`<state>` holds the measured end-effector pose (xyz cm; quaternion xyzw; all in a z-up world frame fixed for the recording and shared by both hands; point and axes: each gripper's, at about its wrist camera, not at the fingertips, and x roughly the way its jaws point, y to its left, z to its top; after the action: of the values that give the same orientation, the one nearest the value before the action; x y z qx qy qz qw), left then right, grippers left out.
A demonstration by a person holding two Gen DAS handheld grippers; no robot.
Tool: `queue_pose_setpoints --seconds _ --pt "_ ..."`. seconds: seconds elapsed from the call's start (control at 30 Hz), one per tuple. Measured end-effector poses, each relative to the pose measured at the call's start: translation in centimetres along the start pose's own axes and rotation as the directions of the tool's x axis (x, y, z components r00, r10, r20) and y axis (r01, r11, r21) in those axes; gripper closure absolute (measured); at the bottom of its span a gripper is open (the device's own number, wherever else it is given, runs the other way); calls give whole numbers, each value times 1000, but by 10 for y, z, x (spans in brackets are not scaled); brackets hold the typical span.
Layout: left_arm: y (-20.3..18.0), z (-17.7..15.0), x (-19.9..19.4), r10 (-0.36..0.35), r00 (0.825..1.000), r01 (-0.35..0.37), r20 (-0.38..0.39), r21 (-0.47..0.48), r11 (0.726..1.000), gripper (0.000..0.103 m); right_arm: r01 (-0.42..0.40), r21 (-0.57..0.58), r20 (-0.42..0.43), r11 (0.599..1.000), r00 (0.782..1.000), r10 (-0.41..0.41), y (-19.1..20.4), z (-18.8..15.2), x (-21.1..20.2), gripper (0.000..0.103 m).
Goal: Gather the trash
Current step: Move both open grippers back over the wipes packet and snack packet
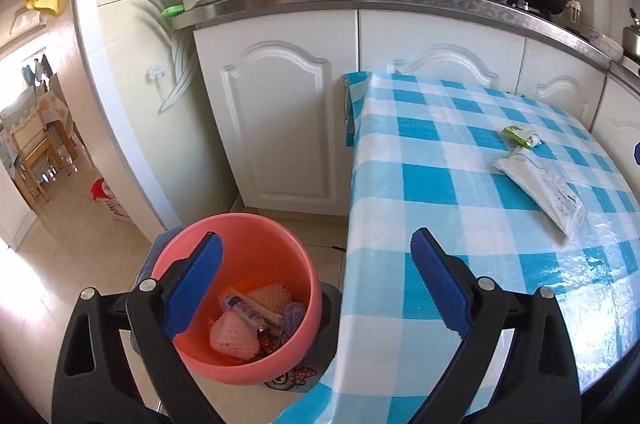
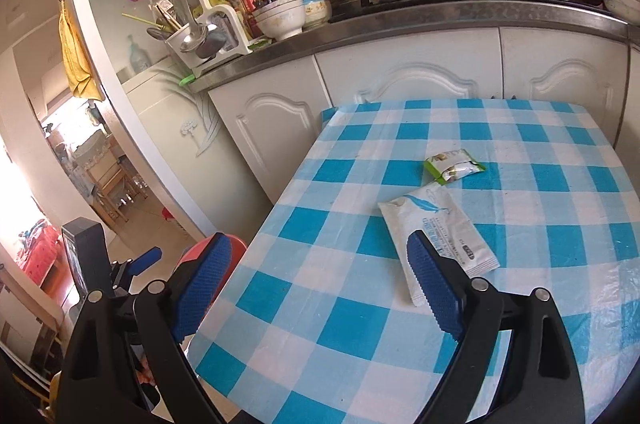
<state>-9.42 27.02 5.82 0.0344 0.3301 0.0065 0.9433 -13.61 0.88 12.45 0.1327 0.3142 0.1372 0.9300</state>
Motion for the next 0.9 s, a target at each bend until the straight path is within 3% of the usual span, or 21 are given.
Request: queue_pose_setpoints --seconds 0.43,0.9 --pt "-34 -1 -22 -66 998 65 18 51 997 8 100 22 55 995 993 -101 -18 -8 -44 14" --pt "-71 5 -13 -75 997 77 -22 100 992 4 134 6 -31 991 991 -134 -67 -16 -1 13"
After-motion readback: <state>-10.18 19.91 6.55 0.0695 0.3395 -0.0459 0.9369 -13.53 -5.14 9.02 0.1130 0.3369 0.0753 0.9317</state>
